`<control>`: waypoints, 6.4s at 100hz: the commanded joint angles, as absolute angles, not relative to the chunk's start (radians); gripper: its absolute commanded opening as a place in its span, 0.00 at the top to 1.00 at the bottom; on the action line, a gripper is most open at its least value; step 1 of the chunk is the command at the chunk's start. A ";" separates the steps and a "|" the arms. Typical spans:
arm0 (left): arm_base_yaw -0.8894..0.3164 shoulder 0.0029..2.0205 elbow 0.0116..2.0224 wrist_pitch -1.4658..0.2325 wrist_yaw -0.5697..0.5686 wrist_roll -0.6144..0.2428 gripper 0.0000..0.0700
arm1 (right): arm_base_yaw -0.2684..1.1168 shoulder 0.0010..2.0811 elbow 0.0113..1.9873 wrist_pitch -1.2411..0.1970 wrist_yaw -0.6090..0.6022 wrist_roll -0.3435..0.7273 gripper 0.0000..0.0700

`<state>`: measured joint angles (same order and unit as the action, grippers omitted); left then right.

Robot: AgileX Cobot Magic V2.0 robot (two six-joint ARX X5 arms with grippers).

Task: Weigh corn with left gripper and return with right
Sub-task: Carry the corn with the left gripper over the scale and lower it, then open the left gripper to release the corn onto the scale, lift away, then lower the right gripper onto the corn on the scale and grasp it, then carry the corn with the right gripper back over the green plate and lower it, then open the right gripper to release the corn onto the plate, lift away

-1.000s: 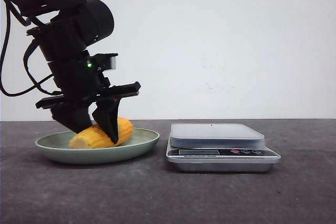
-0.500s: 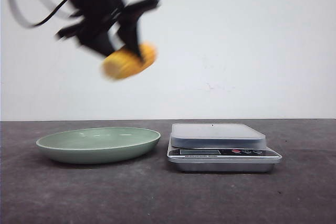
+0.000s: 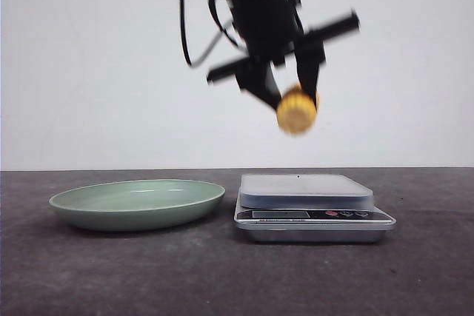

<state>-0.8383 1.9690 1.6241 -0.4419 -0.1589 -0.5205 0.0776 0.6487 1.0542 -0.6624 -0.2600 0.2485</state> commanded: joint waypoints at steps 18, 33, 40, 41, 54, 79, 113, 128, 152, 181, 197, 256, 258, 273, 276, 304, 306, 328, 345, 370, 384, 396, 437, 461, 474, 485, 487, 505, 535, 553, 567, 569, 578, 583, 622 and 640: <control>-0.847 2.058 1.657 -0.453 -0.165 -0.569 0.98 | 0.079 0.651 1.074 -0.659 -0.262 0.228 0.22; -0.847 2.073 1.657 -0.456 -0.165 -0.558 0.94 | 0.079 0.651 1.074 -0.664 -0.262 0.226 0.22; -0.845 2.075 1.657 -0.453 -0.165 -0.545 0.88 | 0.079 0.651 1.074 -0.665 -0.262 0.224 0.22; -0.844 2.075 1.657 -0.453 -0.165 -0.543 0.88 | 0.079 0.651 1.074 -0.666 -0.262 0.224 0.22; -0.838 2.079 1.657 -0.457 -0.164 -0.542 0.89 | 0.079 0.651 1.074 -0.666 -0.262 0.224 0.22; -0.838 2.080 1.657 -0.462 -0.160 -0.522 0.61 | 0.079 0.651 1.074 -0.667 -0.260 0.223 0.22; -0.838 2.080 1.657 -0.469 -0.161 -0.509 0.50 | 0.079 0.651 1.074 -0.667 -0.260 0.222 0.22; -0.838 2.080 1.657 -0.473 -0.161 -0.509 0.43 | 0.079 0.651 1.074 -0.668 -0.260 0.221 0.22; -0.838 2.080 1.658 -0.472 -0.161 -0.502 0.43 | 0.079 0.651 1.074 -0.678 -0.260 0.216 0.22; -0.852 1.938 1.662 -0.479 -0.188 -0.436 0.18 | 0.079 0.652 1.074 -0.686 -0.259 0.202 0.22; -0.839 1.740 1.662 -0.530 -0.214 -0.332 0.19 | 0.079 0.652 1.074 -0.688 -0.262 0.202 0.22; -0.685 0.943 1.629 -1.109 -0.679 -0.224 0.20 | 0.201 0.861 1.074 -0.632 -0.291 0.202 0.22; -0.685 0.918 1.629 -1.128 -0.693 -0.236 0.20 | 0.210 0.876 1.074 -0.622 -0.291 0.203 0.22; -0.685 0.733 1.629 -1.269 -0.745 -0.354 0.20 | 0.284 1.000 1.074 -0.535 -0.287 0.236 0.22; -0.685 0.697 1.629 -1.306 -0.754 -0.391 0.20 | 0.301 1.028 1.074 -0.513 -0.284 0.244 0.22; -0.685 0.472 1.464 -1.444 -0.822 -0.530 0.20 | 0.484 1.313 1.074 -0.339 -0.140 0.295 0.22; -0.685 0.460 1.448 -1.444 -0.818 -0.538 0.20 | 0.493 1.335 1.074 -0.329 -0.127 0.301 0.22; -0.686 0.303 1.210 -1.443 -0.760 -0.615 0.21 | 0.540 1.516 1.074 -0.256 -0.021 0.349 0.19; -0.686 0.251 1.105 -1.443 -0.698 -0.622 0.21 | 0.539 1.608 1.074 -0.228 -0.017 0.376 0.19; -0.686 0.247 1.091 -1.442 -0.691 -0.613 0.21 | 0.541 1.692 1.074 -0.214 -0.019 0.421 0.27; -0.686 0.247 1.091 -1.442 -0.691 -0.609 0.21 | 0.544 1.720 1.074 -0.221 -0.017 0.442 0.61; -0.686 0.247 1.091 -1.442 -0.691 -0.596 0.21 | 0.569 1.711 1.074 -0.208 0.029 0.440 1.00; -0.686 0.247 1.091 -1.431 -0.691 -0.595 0.21 | 0.694 1.499 1.159 -0.200 0.001 0.377 1.00; -0.686 0.247 1.091 -1.415 -0.691 -0.595 0.21 | 0.817 1.594 1.368 -0.226 0.009 0.379 1.00; -0.686 0.247 1.091 -1.418 -0.688 -0.596 0.21 | 0.849 1.711 1.459 -0.248 0.008 0.398 1.00; -0.686 0.247 1.091 -1.418 -0.688 -0.596 0.21 | 0.862 1.814 1.512 -0.259 0.008 0.413 1.00; -0.686 0.247 1.091 -1.418 -0.688 -0.596 0.21 | 0.863 1.831 1.519 -0.260 0.007 0.416 1.00; -0.686 0.247 1.091 -1.417 -0.688 -0.596 0.21 | 0.856 1.972 1.550 -0.275 0.006 0.449 1.00; -0.686 0.247 1.091 -1.421 -0.688 -0.596 0.21 | 0.841 2.093 1.552 -0.307 -0.007 0.472 0.98; -0.686 0.247 1.091 -1.420 -0.688 -0.595 0.20 | 0.841 2.099 1.552 -0.307 0.001 0.471 0.25; -0.686 0.247 1.091 -1.420 -0.688 -0.595 0.20 | 0.841 2.098 1.552 -0.291 0.000 0.470 0.19; -0.686 0.247 1.091 -1.420 -0.688 -0.595 0.20 | 0.841 2.098 1.552 -0.289 0.000 0.467 0.19; -0.686 0.247 1.091 -1.420 -0.688 -0.594 0.20 | 0.839 2.075 1.553 -0.293 -0.003 0.453 0.20; -0.686 0.247 1.091 -1.420 -0.688 -0.594 0.20 | 0.834 2.050 1.553 -0.301 -0.004 0.437 0.20; -0.686 0.247 1.091 -1.418 -0.688 -0.590 0.20 | 0.688 1.650 1.554 -0.551 -0.060 0.229 0.21; -0.686 0.247 1.091 -1.413 -0.688 -0.588 0.21 | 0.559 1.433 1.553 -0.770 -0.060 0.121 0.24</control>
<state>-0.6800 0.2481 1.0779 -1.4185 -0.6849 -0.6006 0.5850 1.4910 1.5349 -0.6968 -0.0574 0.2016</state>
